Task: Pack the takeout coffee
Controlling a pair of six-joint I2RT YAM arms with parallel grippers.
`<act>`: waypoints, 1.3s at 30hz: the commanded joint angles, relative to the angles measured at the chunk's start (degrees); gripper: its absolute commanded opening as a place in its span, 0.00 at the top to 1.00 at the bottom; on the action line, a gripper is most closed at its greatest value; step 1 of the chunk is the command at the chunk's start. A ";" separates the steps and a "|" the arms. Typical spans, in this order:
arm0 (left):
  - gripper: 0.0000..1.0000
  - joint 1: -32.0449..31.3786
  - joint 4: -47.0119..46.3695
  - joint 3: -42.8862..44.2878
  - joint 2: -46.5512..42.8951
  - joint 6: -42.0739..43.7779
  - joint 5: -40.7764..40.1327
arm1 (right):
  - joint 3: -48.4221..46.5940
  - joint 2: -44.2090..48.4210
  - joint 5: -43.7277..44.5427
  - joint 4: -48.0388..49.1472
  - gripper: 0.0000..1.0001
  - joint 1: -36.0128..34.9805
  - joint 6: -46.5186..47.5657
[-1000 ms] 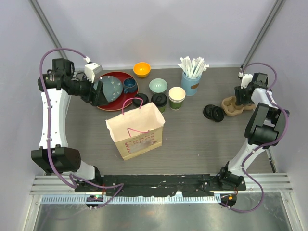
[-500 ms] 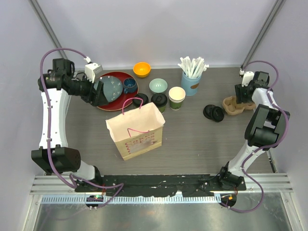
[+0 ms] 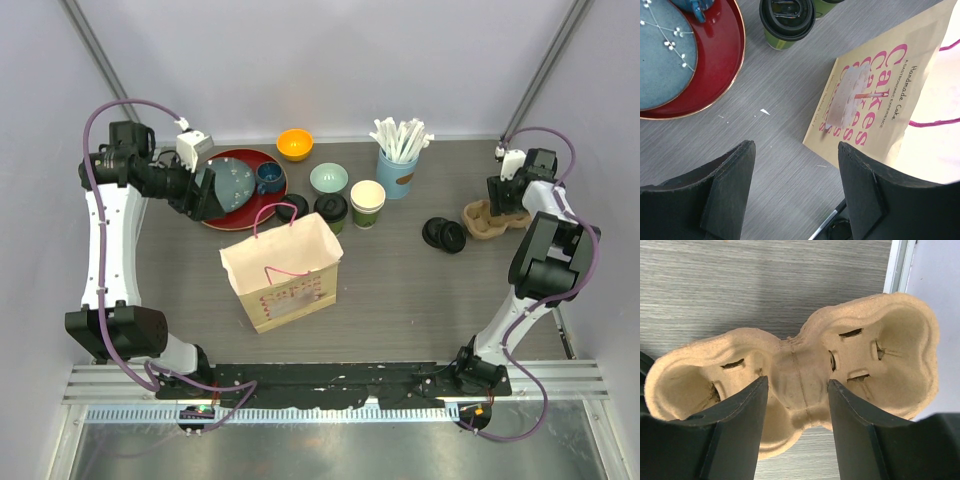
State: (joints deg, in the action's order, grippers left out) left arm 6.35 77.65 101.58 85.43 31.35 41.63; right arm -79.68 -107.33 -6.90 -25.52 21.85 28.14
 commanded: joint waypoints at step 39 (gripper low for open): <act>0.29 -0.37 7.96 2.92 -0.79 2.31 0.91 | -3.02 5.64 -1.10 0.91 0.50 -0.23 -0.37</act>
State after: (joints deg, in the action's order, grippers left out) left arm 6.26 77.62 102.15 85.43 32.40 41.63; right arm -80.05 -106.21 -7.18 -25.82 21.85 28.27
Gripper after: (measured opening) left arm 0.707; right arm 0.495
